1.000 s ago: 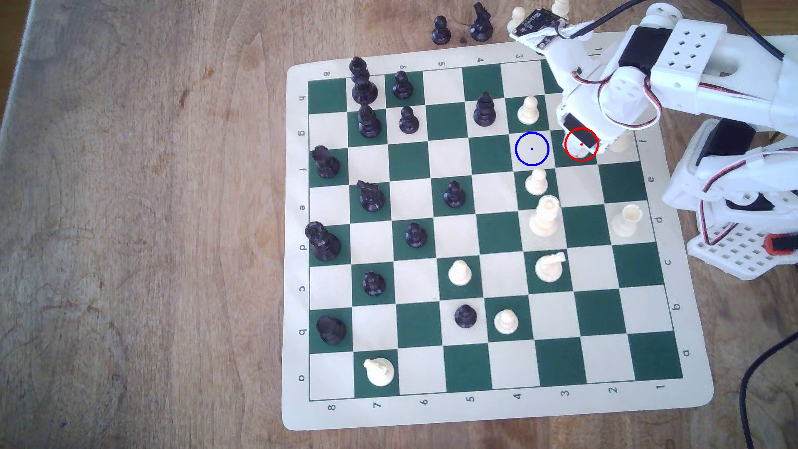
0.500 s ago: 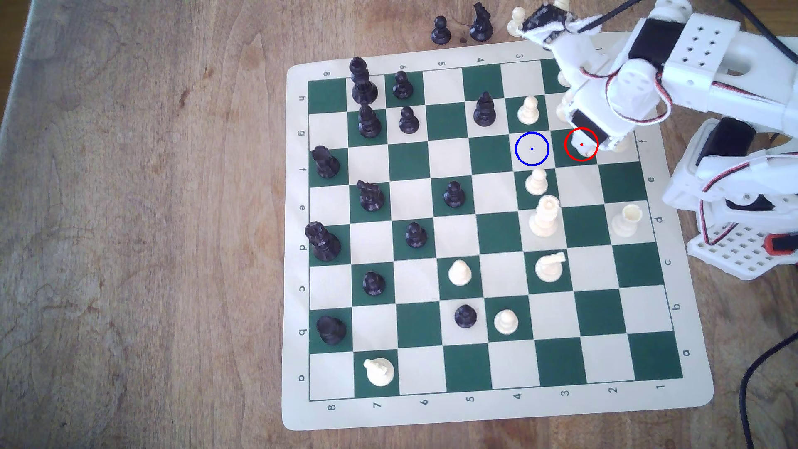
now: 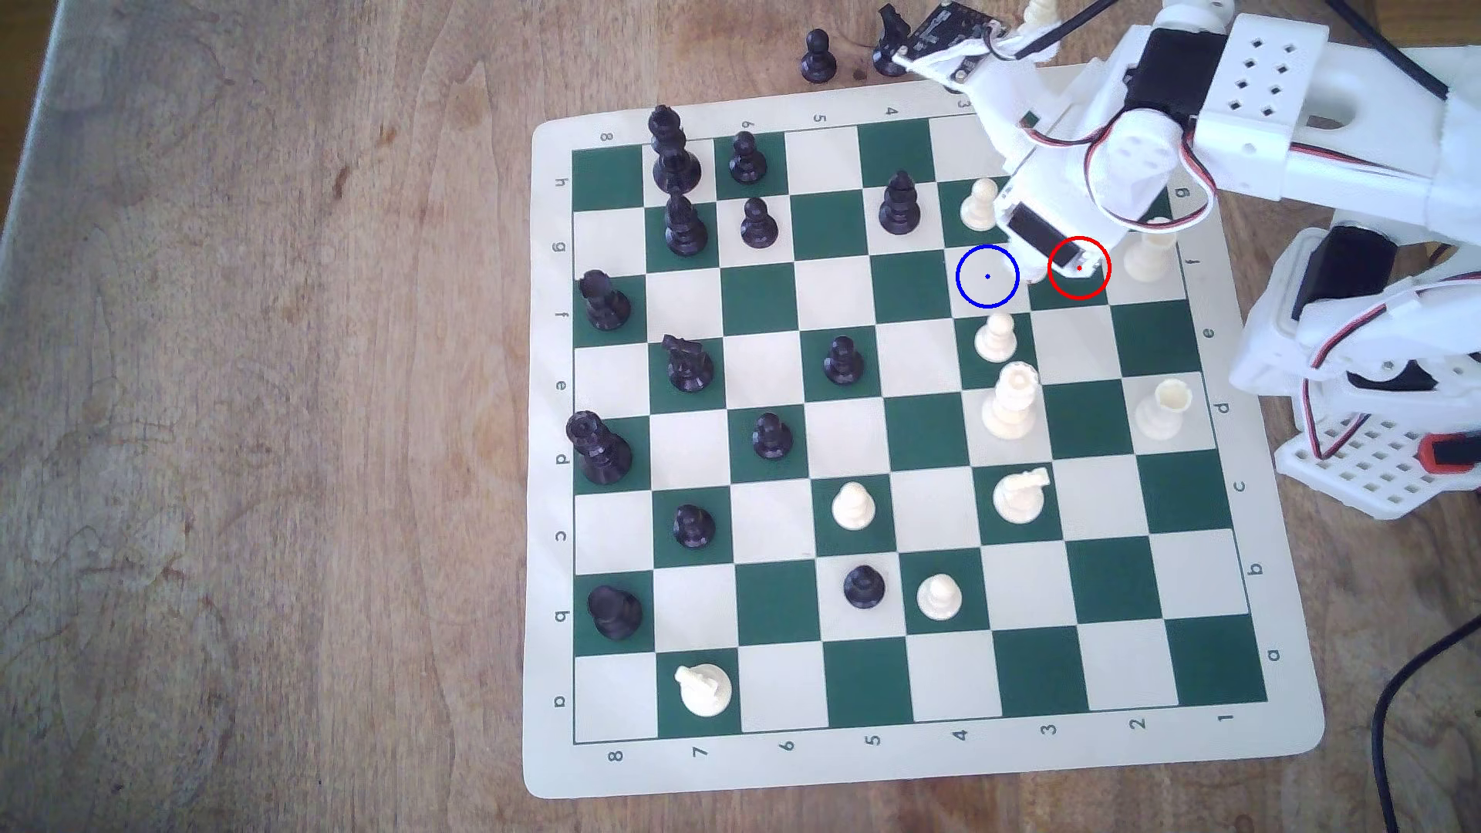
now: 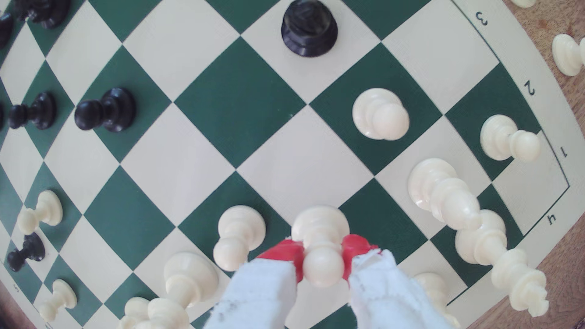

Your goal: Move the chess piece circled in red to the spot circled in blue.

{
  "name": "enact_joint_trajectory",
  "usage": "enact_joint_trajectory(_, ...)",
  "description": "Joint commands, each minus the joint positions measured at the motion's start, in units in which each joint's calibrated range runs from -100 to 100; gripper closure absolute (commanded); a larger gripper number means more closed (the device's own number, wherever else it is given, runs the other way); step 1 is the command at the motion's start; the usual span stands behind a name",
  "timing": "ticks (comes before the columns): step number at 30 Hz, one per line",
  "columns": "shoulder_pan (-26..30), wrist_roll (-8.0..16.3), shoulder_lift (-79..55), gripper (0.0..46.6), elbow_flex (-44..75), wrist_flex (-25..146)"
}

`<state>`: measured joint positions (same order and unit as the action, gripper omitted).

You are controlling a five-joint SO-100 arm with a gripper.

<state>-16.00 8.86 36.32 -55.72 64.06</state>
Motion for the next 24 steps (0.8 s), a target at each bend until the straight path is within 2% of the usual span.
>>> enact_joint_trajectory(1, 1.0, 0.0, -1.9, 46.4, 3.6, -3.4)
enact_joint_trajectory(24, 0.6, -0.5, -8.2, 46.4, 2.7, -10.1)
